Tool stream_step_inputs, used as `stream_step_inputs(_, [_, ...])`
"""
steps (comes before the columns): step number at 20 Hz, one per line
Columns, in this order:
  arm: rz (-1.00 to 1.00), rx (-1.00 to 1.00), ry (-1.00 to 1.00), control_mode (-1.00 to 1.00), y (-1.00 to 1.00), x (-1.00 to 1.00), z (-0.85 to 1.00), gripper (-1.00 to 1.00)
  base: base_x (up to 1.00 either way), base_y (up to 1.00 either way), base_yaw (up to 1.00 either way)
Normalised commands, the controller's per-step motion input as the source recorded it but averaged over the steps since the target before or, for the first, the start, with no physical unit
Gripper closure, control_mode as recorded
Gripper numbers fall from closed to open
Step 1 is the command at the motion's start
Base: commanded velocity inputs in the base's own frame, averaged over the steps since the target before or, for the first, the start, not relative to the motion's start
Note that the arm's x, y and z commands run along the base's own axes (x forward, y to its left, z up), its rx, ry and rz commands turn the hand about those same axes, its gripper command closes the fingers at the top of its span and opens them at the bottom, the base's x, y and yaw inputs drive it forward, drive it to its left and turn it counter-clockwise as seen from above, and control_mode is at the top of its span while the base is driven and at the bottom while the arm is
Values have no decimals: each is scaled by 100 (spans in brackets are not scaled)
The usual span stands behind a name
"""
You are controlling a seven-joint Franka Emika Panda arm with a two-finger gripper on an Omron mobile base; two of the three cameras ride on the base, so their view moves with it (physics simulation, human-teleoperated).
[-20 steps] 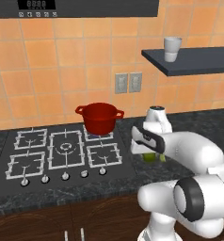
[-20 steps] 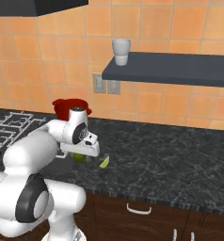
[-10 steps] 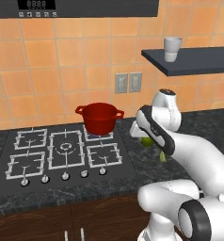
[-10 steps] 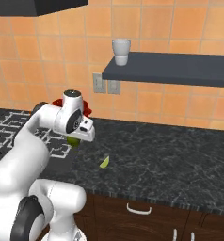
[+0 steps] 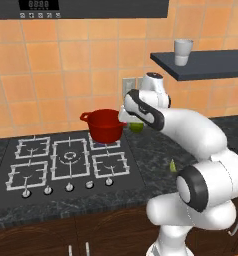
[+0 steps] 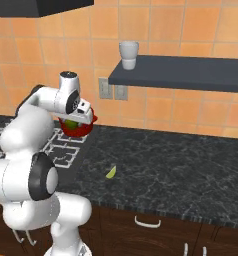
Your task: Put the lime and lemon wedge in the pot. Retrieve the spatula and lightly stir the vegetables in the pot.
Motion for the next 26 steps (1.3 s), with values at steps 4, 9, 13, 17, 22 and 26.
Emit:
stream_step_inputs(4, [1,-9,-4,-100,49,100,-1,100,0,0,0])
stream_step_inputs(9, [2,-16,-9,-100,46,85,-30,100,0,0,0])
stream_step_inputs(13, [0,-9,-5,-100,27,66,-43,100,0,0,0])
stream_step_inputs(17, [0,0,0,-100,8,75,-44,100,0,0,0])
stream_step_inputs(22, [0,0,-3,-100,8,61,-31,100,0,0,0])
stream_step_inputs(26, [0,0,0,-100,0,47,-33,100,0,0,0])
